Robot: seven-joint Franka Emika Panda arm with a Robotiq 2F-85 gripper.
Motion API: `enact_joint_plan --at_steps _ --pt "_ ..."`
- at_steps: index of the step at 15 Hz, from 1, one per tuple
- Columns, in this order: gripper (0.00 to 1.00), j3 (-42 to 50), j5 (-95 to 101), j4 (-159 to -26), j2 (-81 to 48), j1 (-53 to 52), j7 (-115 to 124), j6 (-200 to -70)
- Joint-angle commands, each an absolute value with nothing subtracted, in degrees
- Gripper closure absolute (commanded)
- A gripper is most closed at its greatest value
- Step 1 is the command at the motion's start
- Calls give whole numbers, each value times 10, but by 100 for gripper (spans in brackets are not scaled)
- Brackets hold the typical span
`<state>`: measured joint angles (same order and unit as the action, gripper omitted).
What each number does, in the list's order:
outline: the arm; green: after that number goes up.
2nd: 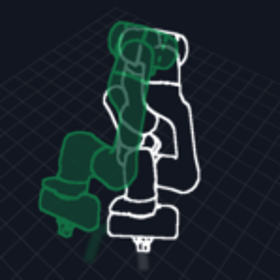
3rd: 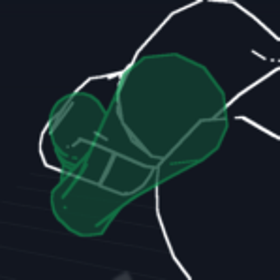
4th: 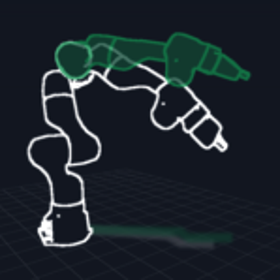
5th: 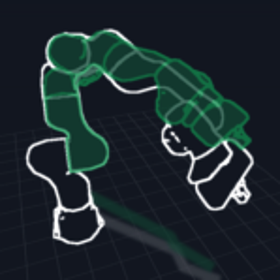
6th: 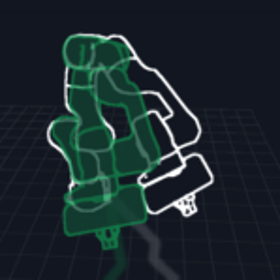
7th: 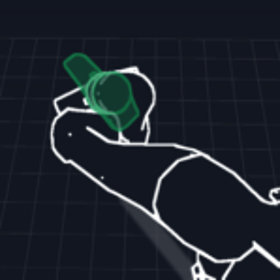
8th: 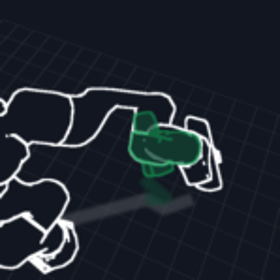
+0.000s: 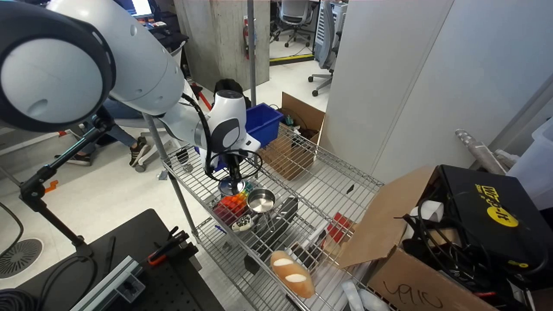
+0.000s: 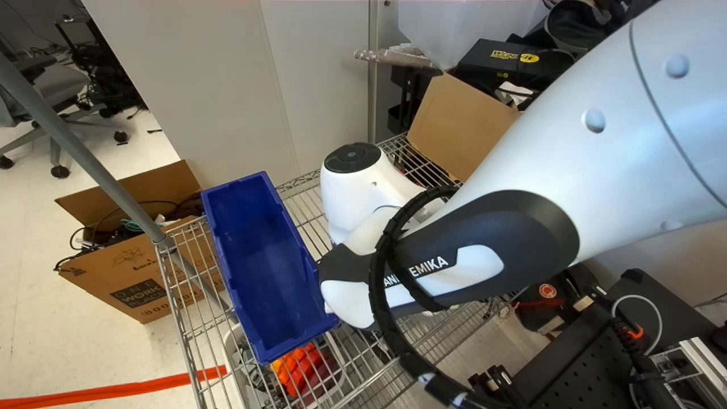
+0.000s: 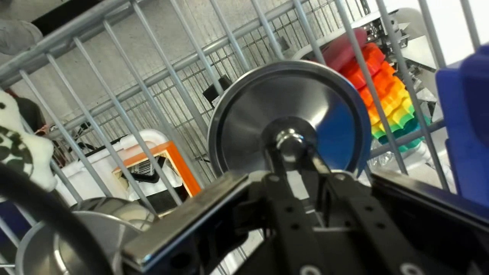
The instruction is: Place the silver lid on the silver pan
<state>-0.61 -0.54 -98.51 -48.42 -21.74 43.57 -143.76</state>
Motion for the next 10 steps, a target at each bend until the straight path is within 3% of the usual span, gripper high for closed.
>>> enact_joint_plan --at_steps 1,10 --pt "95 1 -12 -983 -485 -225 447 -1430" --pt "95 2 2 -1091 -379 -209 415 -1495"
